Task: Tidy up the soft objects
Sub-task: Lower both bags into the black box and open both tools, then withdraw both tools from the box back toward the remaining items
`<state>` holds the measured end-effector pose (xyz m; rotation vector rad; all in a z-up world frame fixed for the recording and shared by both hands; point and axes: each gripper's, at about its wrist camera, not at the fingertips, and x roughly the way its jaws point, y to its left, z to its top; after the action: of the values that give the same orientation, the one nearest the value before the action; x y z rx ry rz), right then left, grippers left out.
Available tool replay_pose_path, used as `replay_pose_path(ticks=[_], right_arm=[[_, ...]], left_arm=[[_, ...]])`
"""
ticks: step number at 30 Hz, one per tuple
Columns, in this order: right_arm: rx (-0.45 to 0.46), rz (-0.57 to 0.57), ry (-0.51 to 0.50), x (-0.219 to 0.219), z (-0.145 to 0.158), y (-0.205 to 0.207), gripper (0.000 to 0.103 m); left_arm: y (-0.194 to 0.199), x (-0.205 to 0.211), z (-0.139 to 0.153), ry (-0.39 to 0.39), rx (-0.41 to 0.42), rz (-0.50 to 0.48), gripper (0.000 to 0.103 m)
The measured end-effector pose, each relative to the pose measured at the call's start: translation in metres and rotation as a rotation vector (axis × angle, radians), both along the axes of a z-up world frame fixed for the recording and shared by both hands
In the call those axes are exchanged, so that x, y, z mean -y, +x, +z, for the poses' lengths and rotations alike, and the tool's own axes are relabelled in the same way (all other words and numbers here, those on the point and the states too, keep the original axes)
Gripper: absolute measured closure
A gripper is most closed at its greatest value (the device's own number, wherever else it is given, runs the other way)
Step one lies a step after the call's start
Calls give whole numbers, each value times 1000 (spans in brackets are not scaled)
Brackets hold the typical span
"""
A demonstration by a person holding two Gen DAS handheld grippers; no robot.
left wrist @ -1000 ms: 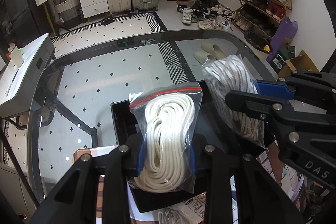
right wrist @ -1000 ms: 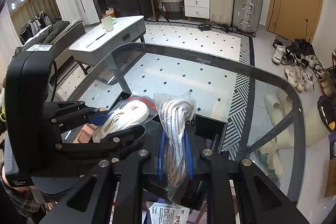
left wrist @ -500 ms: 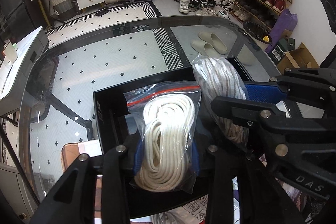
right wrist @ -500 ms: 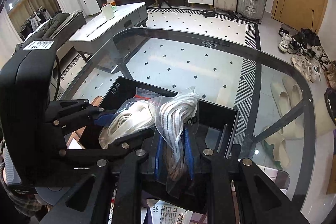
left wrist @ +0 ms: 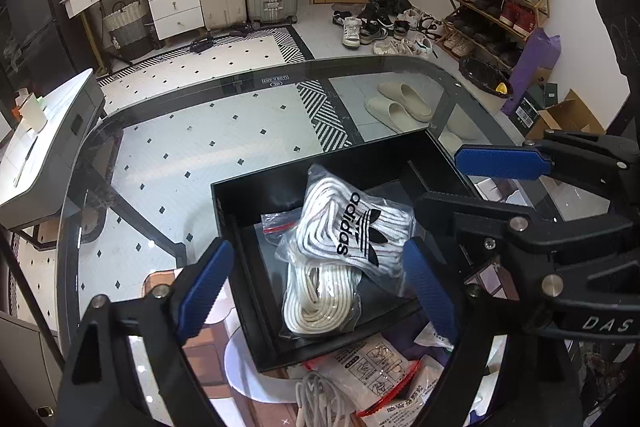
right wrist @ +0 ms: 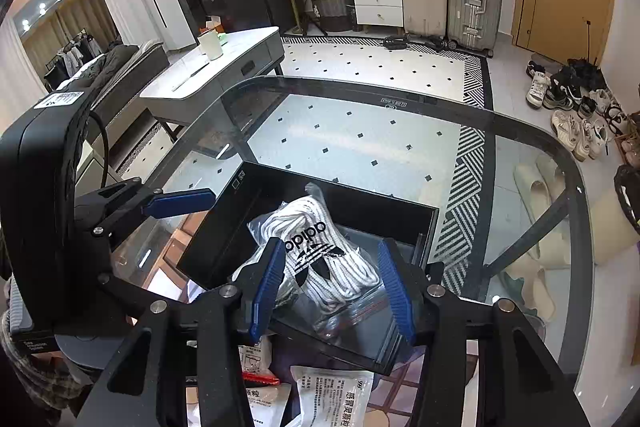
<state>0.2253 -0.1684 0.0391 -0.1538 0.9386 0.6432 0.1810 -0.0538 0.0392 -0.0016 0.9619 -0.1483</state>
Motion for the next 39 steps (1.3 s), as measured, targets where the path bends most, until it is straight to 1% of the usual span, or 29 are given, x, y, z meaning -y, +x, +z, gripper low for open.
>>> replay_pose_path(ticks=[1, 3, 4, 6, 8, 9, 11, 13, 17, 23, 30, 32, 39], right_arm=[[5, -1, 5, 2, 2, -2, 47], [18, 14, 16, 6, 5, -8, 42], [22, 19, 19, 7, 5, -11, 36], [34, 29, 30, 10, 6, -18, 30], [44, 29, 49, 16, 6, -24, 22], [50, 28, 57, 18, 7, -27, 16], [64, 30, 67, 21, 9, -33, 14], [81, 28, 77, 28, 9, -41, 9], [128, 21, 95, 42, 8, -55, 8], [166, 6, 148, 62, -1, -69, 7], [162, 2, 150, 65, -5, -70, 5], [143, -2, 159, 66, -10, -70, 4], [111, -1, 114, 67, -28, -69, 4]], left_arm=[[-4, -2, 2, -2, 7, 2, 11], [-10, -6, 3, -4, 14, 9, 11], [-14, -9, 4, -6, 18, 12, 10], [-20, -13, 5, -8, 23, 26, 6], [-26, -18, 5, -7, 30, 36, 6], [-29, -19, 6, -9, 32, 39, 6], [-37, -21, 5, -10, 36, 51, 6], [-45, -23, 6, -13, 46, 58, 5], [-60, -26, 4, -4, 78, 77, 3], [-72, -32, -5, -24, 93, 102, 3], [-78, -34, -10, -26, 104, 107, 3], [-81, -36, -12, -24, 105, 106, 3], [-92, -48, -22, -11, 90, 117, 3]])
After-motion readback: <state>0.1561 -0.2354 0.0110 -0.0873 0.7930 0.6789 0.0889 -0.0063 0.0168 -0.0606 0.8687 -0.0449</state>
